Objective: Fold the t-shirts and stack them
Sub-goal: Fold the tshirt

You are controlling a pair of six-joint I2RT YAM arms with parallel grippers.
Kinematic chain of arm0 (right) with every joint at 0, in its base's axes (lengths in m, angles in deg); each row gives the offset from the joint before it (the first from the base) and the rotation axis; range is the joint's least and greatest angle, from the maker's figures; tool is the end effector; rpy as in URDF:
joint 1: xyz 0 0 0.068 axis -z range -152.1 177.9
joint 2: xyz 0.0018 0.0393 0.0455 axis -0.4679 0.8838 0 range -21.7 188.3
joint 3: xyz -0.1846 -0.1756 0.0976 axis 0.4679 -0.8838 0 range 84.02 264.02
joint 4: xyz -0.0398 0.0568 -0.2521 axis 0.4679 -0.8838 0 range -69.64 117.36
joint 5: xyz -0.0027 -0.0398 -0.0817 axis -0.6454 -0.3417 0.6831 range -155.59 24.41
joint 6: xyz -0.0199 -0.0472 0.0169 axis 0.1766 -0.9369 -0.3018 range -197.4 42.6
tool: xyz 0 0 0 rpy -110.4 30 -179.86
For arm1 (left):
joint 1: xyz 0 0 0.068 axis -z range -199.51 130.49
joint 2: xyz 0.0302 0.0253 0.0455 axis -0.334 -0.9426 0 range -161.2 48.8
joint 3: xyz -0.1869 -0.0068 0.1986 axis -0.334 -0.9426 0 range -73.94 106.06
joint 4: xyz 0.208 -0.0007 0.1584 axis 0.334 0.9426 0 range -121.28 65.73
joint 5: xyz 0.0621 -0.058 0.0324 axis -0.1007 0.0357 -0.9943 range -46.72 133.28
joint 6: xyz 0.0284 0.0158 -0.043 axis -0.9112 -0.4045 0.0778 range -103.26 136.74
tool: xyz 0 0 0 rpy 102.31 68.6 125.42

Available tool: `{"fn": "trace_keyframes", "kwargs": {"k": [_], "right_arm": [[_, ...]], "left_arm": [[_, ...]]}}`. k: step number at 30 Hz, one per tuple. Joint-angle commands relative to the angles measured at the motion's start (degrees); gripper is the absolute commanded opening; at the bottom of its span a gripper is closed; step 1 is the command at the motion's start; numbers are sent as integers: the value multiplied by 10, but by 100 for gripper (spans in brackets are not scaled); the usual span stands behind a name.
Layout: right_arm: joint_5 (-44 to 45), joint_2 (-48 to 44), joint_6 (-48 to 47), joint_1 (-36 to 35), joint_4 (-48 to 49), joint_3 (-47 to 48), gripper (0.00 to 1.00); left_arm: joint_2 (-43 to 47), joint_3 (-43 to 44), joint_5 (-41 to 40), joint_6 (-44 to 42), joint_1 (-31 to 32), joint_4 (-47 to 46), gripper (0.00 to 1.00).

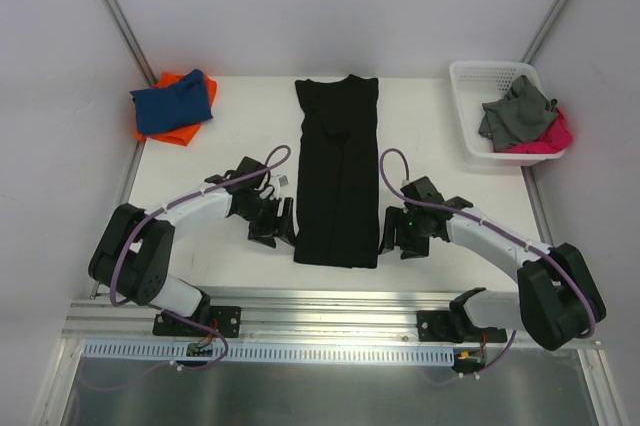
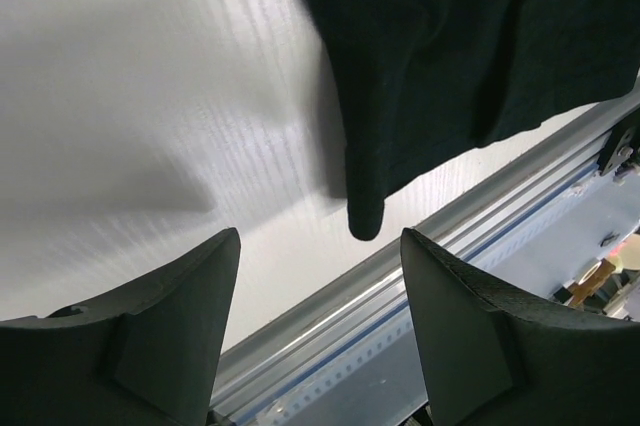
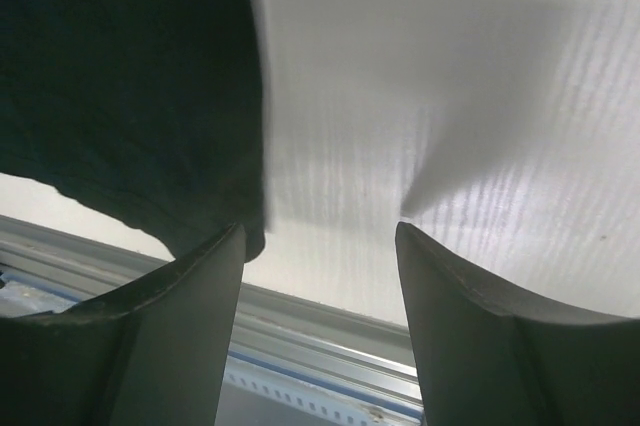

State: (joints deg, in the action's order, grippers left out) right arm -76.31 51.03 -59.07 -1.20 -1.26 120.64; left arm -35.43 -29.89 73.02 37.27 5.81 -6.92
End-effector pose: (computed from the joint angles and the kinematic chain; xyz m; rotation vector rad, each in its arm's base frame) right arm 0.1902 0.1135 0.1711 -0.3181 2.7539 0.4879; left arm 0.2315 -0.1292 0.1692 0.2837 2.7795 -0.9274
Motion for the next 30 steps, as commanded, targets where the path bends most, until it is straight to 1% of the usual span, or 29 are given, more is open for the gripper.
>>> {"fn": "trace_keyframes", "kwargs": {"k": [1,6,10,12,19,24,30], "right_arm": [[-34,8,21,2,26,18,65],[-60,37,36,-4,42,37,63],[-83,58,41,-19,62,49,58],[-88,64,42,-24,66,50,52],[-104,65,43,-22,66,49,49],[-111,40,45,-12,63,15,49],[-128,21,44,-9,75,-19,48]], "left_arm": [[-10,9,11,14,24,-11,65],[-35,25,16,21,47,-15,64],[-50,39,16,27,61,-17,63],[-56,43,16,28,64,-16,63],[-68,50,17,32,69,-16,61],[-73,44,18,35,74,-16,60],[-78,43,20,35,86,-19,58]]}}
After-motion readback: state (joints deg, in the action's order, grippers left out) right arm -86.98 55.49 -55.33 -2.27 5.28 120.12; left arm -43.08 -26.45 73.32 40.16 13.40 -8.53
